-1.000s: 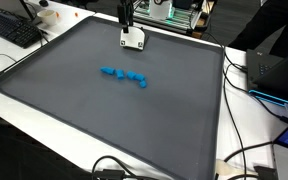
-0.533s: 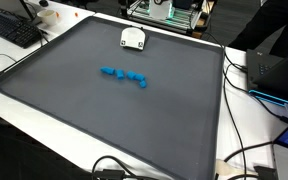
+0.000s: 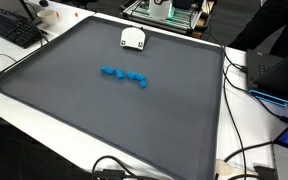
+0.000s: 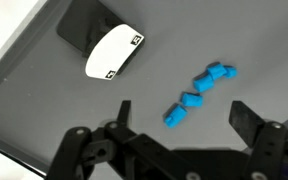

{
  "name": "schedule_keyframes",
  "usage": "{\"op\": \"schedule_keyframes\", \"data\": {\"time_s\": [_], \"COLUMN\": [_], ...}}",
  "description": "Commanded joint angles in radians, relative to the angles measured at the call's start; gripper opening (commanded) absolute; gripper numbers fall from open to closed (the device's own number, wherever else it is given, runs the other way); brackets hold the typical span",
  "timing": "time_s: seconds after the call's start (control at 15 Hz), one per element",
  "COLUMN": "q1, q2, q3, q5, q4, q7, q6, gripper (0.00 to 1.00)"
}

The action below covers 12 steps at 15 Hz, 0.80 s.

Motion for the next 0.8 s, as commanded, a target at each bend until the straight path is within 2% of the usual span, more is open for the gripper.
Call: {"op": "schedule_keyframes", "data": {"time_s": [0.0,0.33,0.4,0.73], "q1": [0.023,0.042,0.033,0.034], "q2": [0.046,0.108,0.073,0.084], "q3": [0.015,0.029,0.029,0.027], "q5": [-0.036,-0.068,-0.035,-0.035], "q4": [0.083,0.164,0.128,0.139], "q7": [-0.135,-0.356,-0.294,-0.302], "q6": [-0.046,-0.036,-0.019,-0.019], "gripper": [1.00,1.00,1.00,1.00]}}
